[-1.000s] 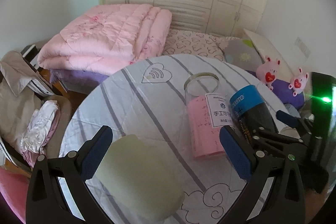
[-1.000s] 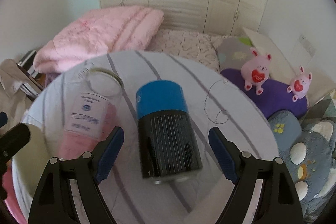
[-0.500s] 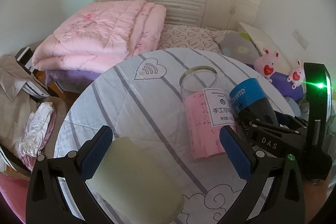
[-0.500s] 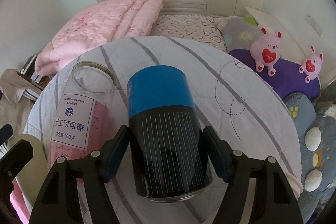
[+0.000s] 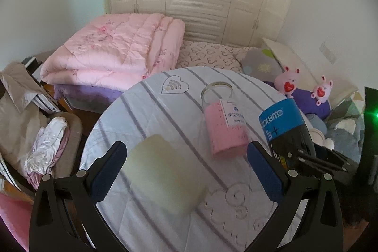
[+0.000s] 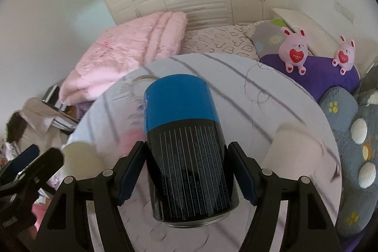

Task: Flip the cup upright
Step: 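Lift the can with the right gripper toward the left gripper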

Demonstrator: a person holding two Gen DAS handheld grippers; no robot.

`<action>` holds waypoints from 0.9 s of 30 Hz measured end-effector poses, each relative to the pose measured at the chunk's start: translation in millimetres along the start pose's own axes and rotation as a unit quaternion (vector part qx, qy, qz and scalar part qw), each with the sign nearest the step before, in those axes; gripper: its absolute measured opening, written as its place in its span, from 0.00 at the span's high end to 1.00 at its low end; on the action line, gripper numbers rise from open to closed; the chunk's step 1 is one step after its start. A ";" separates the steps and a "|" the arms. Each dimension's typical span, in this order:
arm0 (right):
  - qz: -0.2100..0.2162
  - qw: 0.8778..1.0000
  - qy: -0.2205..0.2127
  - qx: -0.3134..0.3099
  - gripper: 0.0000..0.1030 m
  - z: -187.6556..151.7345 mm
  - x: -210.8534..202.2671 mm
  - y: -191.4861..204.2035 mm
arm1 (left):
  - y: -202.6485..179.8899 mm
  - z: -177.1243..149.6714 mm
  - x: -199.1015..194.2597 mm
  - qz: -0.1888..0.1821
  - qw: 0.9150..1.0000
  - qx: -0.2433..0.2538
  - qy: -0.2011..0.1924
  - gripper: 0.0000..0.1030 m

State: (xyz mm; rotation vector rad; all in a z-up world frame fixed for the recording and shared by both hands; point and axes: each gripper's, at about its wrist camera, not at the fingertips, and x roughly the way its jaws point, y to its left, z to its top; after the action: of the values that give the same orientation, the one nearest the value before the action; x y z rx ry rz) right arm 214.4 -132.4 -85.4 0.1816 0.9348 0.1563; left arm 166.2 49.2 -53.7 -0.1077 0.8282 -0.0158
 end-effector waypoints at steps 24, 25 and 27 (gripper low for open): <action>0.016 0.999 0.040 0.018 0.30 -126.0 -14.2 26.3 | 12.9 -79.7 -49.1 0.020 0.999 0.043 0.021 0.00; 0.017 0.999 0.039 0.019 0.30 -125.6 -13.9 25.6 | 13.1 -81.1 -49.2 0.021 0.999 0.044 0.022 0.00; 0.018 0.999 0.039 0.018 0.30 -127.8 -14.0 25.3 | 13.1 -82.9 -50.2 0.025 0.999 0.043 0.021 0.00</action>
State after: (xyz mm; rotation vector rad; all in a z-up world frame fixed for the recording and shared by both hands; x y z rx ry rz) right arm 101.4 -99.6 -143.0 0.2274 1.0133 0.1801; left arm 71.0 57.6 -73.8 -0.0057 0.8715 -0.0066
